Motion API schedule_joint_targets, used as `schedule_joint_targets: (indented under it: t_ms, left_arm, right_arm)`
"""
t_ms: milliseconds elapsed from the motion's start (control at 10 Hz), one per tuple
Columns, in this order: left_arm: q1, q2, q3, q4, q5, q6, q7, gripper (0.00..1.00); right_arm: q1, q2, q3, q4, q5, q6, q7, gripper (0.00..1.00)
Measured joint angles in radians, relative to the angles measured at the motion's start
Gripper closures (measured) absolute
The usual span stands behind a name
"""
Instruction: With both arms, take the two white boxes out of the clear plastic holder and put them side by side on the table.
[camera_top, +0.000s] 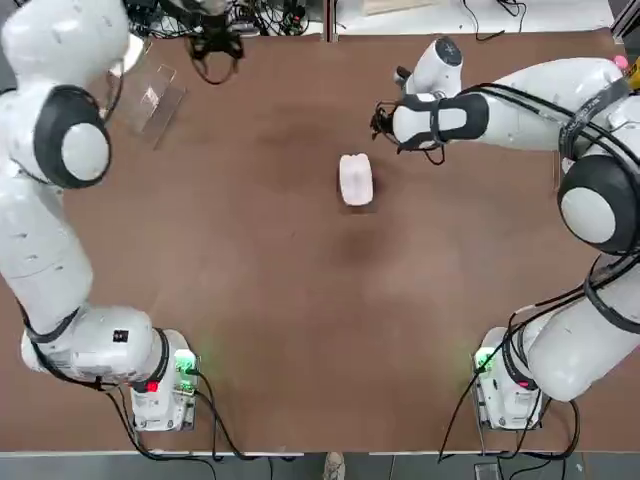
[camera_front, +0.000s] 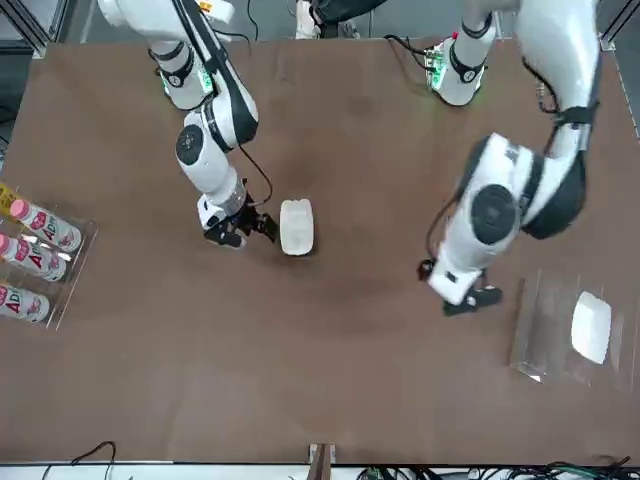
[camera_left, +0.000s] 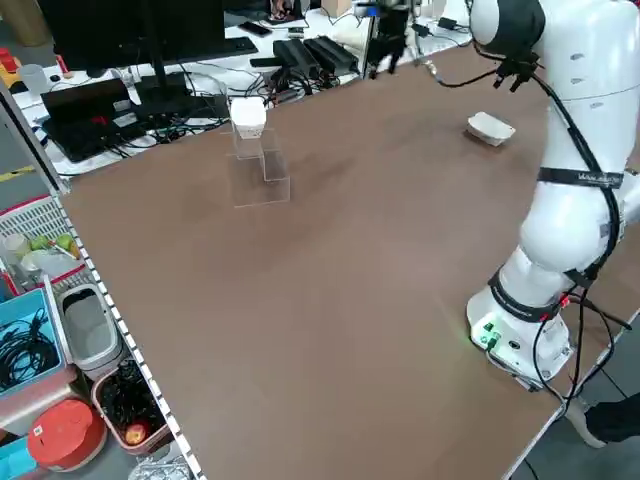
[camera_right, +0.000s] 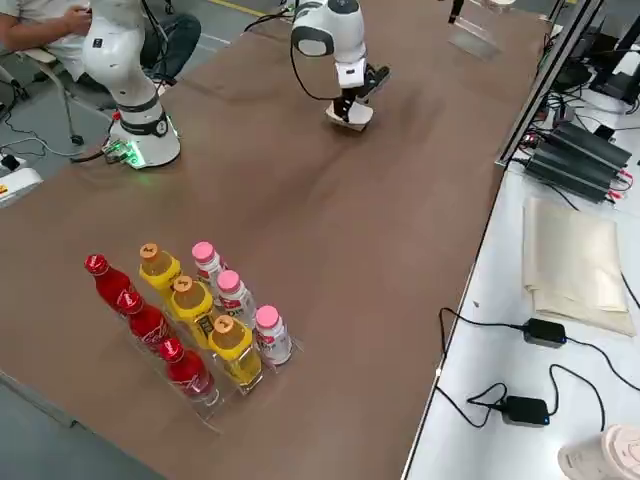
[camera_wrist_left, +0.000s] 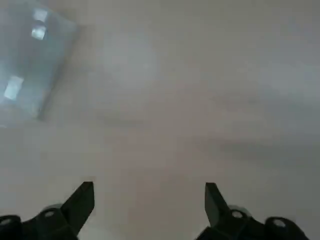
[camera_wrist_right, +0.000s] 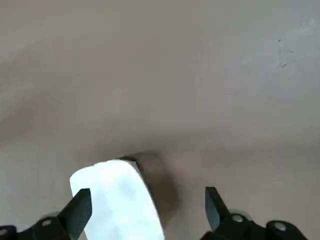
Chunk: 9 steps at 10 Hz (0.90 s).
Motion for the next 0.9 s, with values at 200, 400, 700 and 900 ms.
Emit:
schedule_joint_targets:
  t_ms: [200, 400, 700, 900]
  left_arm:
    - [0.133, -0.024, -0.001, -0.043, 0.053, 0.002, 0.176, 0.04]
    - [0.23, -0.036, -0.001, -0.053, 0.136, 0.018, 0.393, 0.07]
    - [0.314, -0.025, 0.0, -0.08, 0.244, 0.12, 0.65, 0.11]
    - [0.318, 0.009, 0.0, -0.085, 0.285, 0.18, 0.732, 0.16]
  right_arm:
    - [0.027, 0.021, 0.001, 0.0, -0.068, 0.018, 0.004, 0.0]
    - [0.052, 0.048, 0.002, 0.0, -0.071, 0.039, 0.004, 0.0]
    - [0.096, 0.106, 0.003, -0.001, -0.071, 0.102, 0.011, 0.0]
    - [0.136, 0.163, 0.004, -0.003, -0.071, 0.176, 0.04, 0.0]
